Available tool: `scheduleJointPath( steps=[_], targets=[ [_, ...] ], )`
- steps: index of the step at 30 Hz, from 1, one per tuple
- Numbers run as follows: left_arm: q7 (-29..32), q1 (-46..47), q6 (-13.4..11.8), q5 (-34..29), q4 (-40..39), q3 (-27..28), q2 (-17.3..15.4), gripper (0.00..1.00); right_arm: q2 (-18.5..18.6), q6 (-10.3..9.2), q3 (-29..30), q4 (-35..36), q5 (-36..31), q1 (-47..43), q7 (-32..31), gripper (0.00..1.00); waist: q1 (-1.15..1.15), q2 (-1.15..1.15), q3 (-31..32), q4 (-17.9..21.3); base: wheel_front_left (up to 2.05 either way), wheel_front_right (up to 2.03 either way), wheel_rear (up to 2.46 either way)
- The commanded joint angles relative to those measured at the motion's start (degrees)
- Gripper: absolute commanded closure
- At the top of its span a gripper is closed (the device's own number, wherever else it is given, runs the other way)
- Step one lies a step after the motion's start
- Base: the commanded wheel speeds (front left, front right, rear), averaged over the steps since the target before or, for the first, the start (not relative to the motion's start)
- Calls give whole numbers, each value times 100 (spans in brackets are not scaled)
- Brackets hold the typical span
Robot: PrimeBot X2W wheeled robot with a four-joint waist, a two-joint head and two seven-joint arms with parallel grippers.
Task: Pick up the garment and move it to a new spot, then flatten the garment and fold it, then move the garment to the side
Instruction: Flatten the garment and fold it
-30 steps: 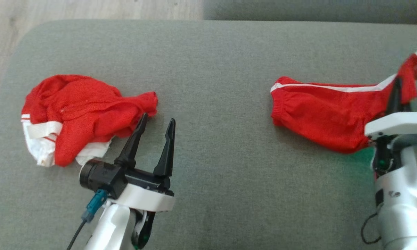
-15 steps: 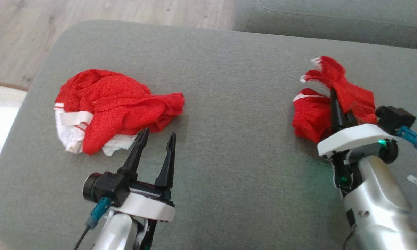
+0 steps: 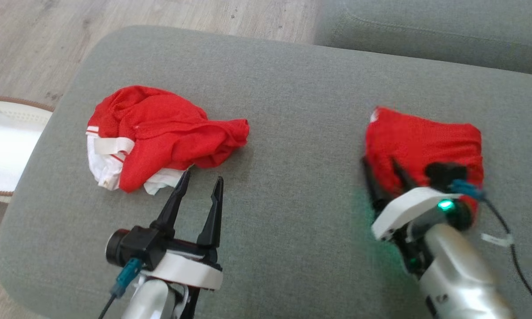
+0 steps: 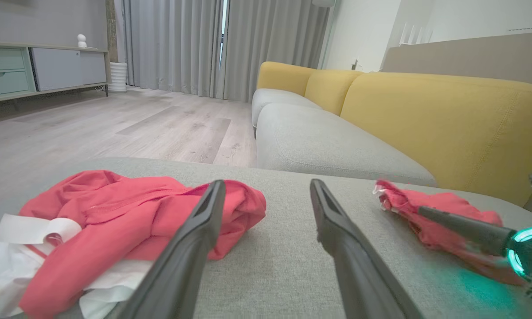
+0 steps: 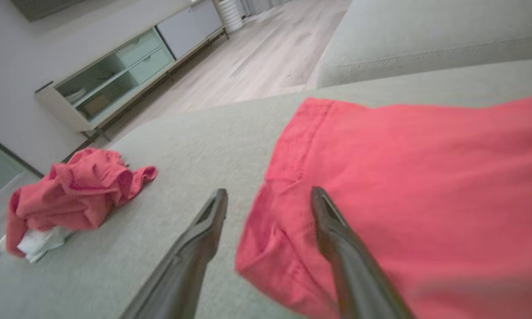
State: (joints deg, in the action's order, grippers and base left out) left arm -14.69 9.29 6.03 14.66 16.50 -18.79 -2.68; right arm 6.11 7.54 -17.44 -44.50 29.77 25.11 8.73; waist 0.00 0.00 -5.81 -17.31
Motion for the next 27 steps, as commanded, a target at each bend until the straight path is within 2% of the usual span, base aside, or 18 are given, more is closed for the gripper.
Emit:
scheduleJointPath(
  steps=[1,7,12,16,20,23,24,25,27],
  targets=[
    [-30,81,-33,48,-144,172,-20,0,-75,-5,-319,187,79,30,-63,0,0,0,5,28,0,0,0],
    [-30,101,-56,141,-192,207,-20,0,0,-5,-996,195,502,10,-542,0,0,0,59,232,0,0,0],
    [-30,99,-62,122,-238,254,-20,0,160,-5,-1221,502,718,125,-390,0,0,0,107,542,0,0,0],
    [-30,127,-62,60,-327,316,-20,0,388,-5,-1163,820,643,186,-40,0,0,0,136,841,0,0,0],
    [-30,174,-76,13,-584,407,-20,0,677,-5,-819,1096,110,149,396,0,0,0,133,1152,0,0,0],
    [-30,190,-134,-136,-767,498,-20,0,881,-5,-357,1438,-794,41,577,0,0,0,113,1399,0,0,0],
    [-30,194,-191,-294,-786,537,-23,0,869,-5,-146,1609,-1117,-43,602,0,0,0,104,1483,0,0,0],
    [-30,196,-264,-377,-877,656,-22,0,690,-5,305,2055,-1566,-296,620,0,0,0,76,1652,0,0,0],
    [-30,200,-284,-421,-992,718,-22,0,465,-5,713,2586,-1922,-606,623,0,0,0,49,1794,0,0,0]
  ],
)
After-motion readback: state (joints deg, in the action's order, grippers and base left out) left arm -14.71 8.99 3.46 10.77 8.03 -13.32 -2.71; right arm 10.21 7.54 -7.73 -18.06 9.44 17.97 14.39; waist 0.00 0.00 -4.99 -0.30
